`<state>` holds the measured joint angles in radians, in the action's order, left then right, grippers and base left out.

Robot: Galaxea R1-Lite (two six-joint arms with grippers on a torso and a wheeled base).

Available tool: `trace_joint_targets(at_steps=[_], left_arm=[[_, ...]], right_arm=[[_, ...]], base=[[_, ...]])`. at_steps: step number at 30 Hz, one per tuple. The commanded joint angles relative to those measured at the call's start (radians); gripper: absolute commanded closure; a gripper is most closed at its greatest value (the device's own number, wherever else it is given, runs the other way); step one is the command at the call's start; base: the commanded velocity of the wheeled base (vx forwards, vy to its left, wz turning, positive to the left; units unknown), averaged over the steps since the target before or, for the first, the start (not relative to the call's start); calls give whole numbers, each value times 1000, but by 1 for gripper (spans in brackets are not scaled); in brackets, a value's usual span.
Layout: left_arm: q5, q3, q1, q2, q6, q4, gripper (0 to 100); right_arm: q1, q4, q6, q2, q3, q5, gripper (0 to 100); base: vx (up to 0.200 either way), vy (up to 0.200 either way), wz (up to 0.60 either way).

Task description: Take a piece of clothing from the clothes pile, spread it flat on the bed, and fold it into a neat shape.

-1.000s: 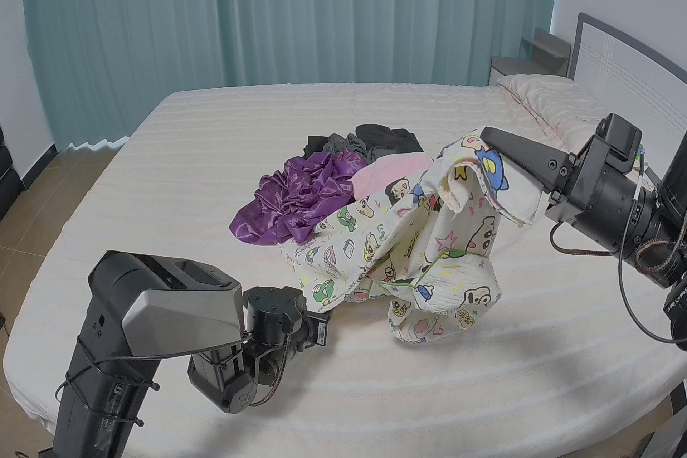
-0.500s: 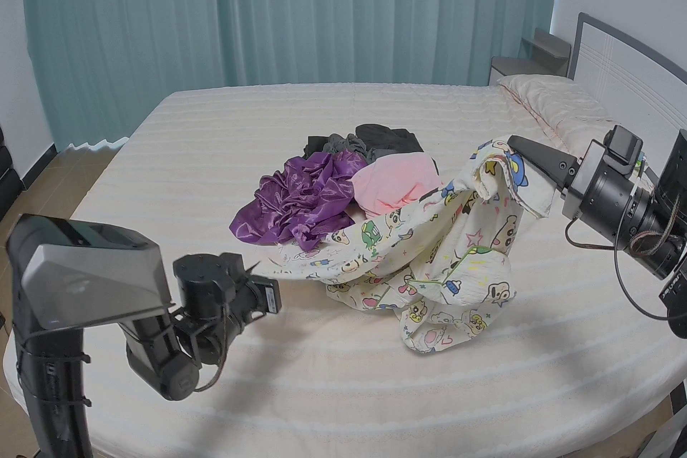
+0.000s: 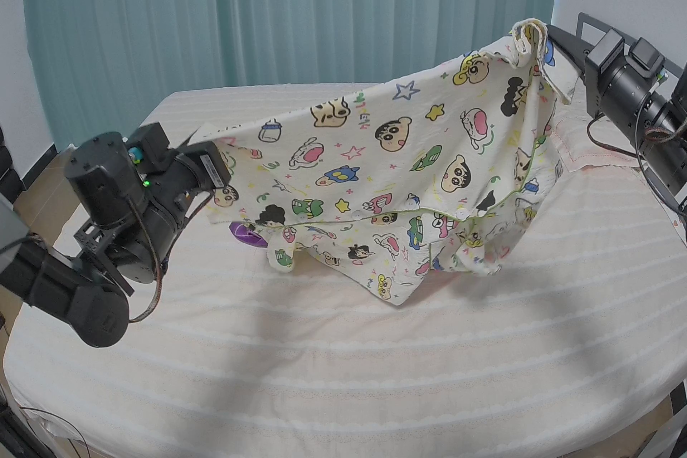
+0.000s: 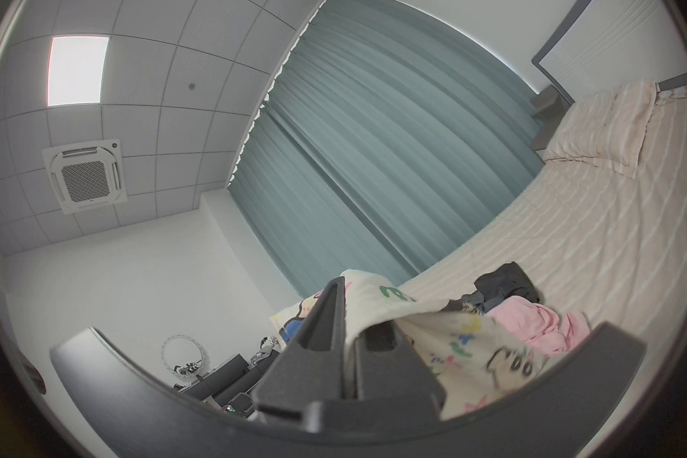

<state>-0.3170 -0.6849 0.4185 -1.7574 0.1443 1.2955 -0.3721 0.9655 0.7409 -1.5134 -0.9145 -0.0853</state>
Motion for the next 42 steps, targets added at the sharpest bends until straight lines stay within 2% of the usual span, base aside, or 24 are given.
trace_joint_targets(at_steps=[1, 5, 9, 11, 14, 20, 26, 32, 42], left_arm=[[-4, 171, 85, 101, 94, -19, 100], [1, 275, 134, 90, 193, -19, 100], [-1, 301, 171, 52, 281, -19, 100], [-1, 306, 174, 47, 311, -19, 100], [-1, 317, 186, 47, 347, -19, 100], [1, 355, 198, 32, 354, -19, 100], [-1, 386, 213, 36, 391, -18, 100], [-5, 406, 226, 53, 397, -18, 100], [-5, 435, 229, 119, 397, -18, 100]], right_arm=[[-71, -28, 9, 22, 240, 9, 100], [-122, 39, 83, -42, 338, 10, 100], [-172, 165, 184, -111, 379, 13, 100], [-177, 211, 207, -128, 394, 12, 100], [-174, 242, 213, -143, 413, 10, 100], [-171, 252, 218, -125, 442, 12, 100], [-205, 303, 212, -100, 500, 10, 100], [-206, 398, 209, -102, 517, 13, 100], [-214, 403, 203, -64, 519, 15, 100]], base=[[0, 0, 0], [0, 0, 0], [0, 0, 0], [0, 0, 0], [0, 0, 0], [0, 0, 0], [0, 0, 0], [-200, 0, 0], [-200, 0, 0]])
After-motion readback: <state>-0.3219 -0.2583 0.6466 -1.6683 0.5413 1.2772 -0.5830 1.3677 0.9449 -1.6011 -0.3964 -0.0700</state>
